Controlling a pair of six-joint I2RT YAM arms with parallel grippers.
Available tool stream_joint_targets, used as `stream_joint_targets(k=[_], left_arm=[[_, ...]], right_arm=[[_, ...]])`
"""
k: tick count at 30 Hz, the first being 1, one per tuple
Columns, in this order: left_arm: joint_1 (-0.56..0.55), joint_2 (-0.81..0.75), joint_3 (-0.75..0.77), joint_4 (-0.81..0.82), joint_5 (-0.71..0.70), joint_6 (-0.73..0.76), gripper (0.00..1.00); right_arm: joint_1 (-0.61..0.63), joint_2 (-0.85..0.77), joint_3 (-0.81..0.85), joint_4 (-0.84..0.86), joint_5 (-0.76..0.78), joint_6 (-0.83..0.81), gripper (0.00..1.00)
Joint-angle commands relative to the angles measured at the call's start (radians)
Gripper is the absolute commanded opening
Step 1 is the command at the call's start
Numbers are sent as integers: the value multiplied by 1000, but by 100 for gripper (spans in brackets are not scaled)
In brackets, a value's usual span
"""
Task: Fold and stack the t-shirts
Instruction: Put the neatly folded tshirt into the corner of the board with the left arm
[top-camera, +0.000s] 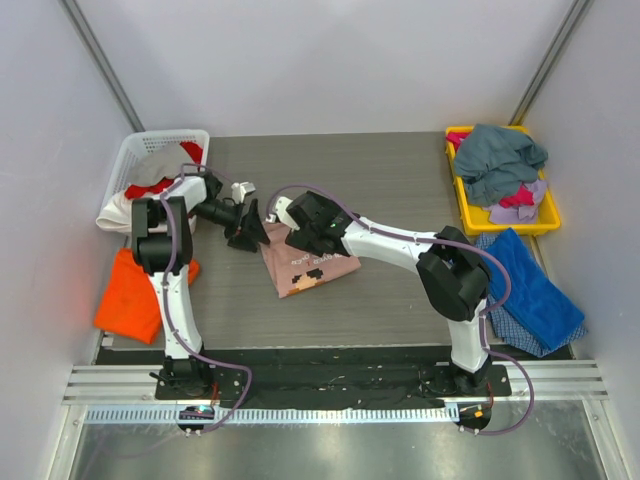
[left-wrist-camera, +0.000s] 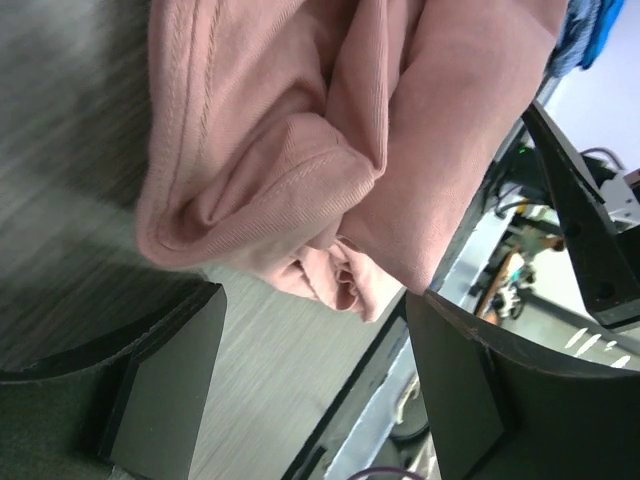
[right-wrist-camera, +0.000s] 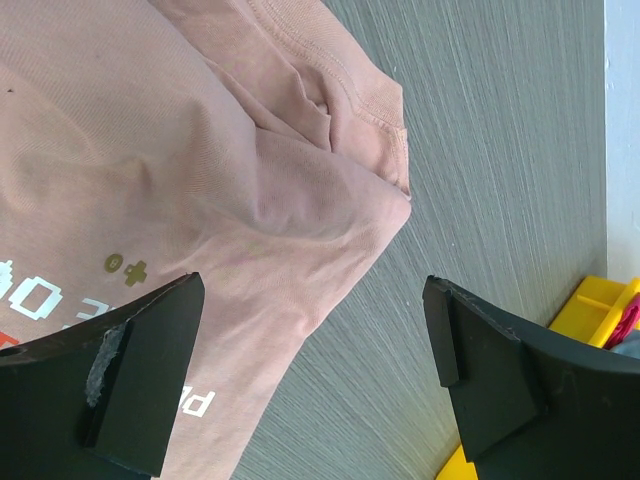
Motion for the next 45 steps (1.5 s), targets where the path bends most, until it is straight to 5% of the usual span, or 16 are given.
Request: stream_joint_targets(k=[1,19,32,41,45], left_arm=[[-12,-29,-100,157,-53,-31,81],[-178,-88,-264,369,-197,-137,82],[-296,-111,-301,389,-481,-231,68],[-333,-85,-287,390,-582,-288,43],[-333,-66,-270,376,-589,-291,15]], right_arm=[[-2,2,-1,39,-2,22,100],[-4,6,-15,39,-11,17,99],[-4,-52,-46,39,3,-3,99],[-7,-127,-86,39,23,-27,98],[-7,-145,-96,39,31,-33,98]])
